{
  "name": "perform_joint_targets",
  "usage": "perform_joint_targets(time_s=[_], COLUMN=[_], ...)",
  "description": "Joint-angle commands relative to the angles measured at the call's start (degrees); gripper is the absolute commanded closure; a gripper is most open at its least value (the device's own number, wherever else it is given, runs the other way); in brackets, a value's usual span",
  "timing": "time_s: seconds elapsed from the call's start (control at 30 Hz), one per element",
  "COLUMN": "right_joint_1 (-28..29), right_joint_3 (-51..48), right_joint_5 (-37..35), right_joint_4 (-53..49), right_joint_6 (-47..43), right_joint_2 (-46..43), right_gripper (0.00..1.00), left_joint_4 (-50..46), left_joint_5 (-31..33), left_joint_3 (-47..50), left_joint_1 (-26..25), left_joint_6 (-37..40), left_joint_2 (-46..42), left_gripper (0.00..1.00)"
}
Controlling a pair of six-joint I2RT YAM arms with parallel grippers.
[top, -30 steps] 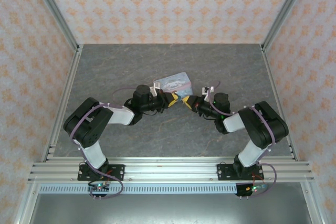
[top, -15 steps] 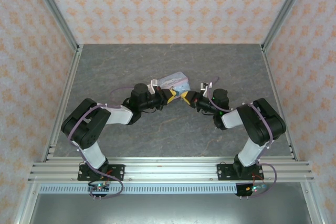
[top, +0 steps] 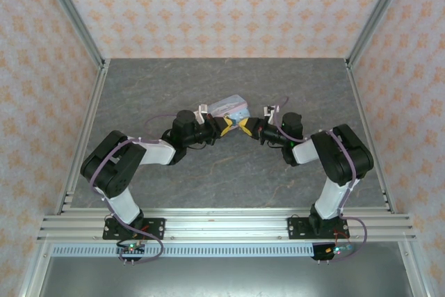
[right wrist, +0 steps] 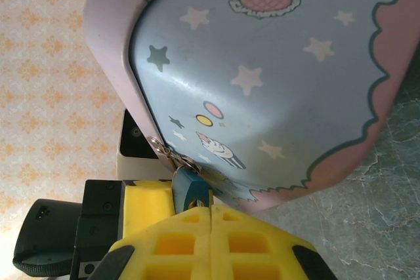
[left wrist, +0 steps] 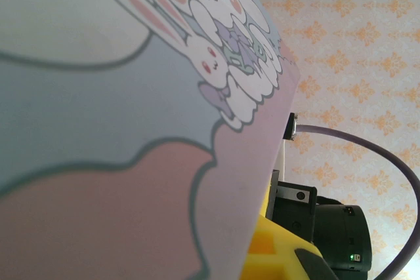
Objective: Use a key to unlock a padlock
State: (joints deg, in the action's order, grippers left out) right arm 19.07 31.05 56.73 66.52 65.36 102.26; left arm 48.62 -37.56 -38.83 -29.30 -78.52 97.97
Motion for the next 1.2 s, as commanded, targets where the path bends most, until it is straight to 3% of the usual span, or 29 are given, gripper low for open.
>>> perform_joint_targets(time_s=[0.0, 0.7, 1.17], right_joint_1=[0.02, -2.07, 0.74], right_joint_3=[2.41, 3.88, -1.59], right_joint_5=[0.66, 3.68, -2.94], right_joint_4=[1.46, -0.67, 5.60], right_joint_6=[-0.59, -2.51, 0.72], right_joint_2=[1.53, 2.62, 2.19], right_gripper=[1.00, 1.00, 1.00], left_joint_4=[3.15, 1.29, 3.27], left_joint_5=[-6.65, -6.42, -3.24], left_joint_3=[-0.28, -0.72, -0.99], left_joint_1=[-1.75, -1.78, -2.21], left_joint_6=[1.51, 2.41, -0.21], left_joint_2=[-3.06, -3.32, -2.86], left_gripper=[1.00, 1.00, 1.00])
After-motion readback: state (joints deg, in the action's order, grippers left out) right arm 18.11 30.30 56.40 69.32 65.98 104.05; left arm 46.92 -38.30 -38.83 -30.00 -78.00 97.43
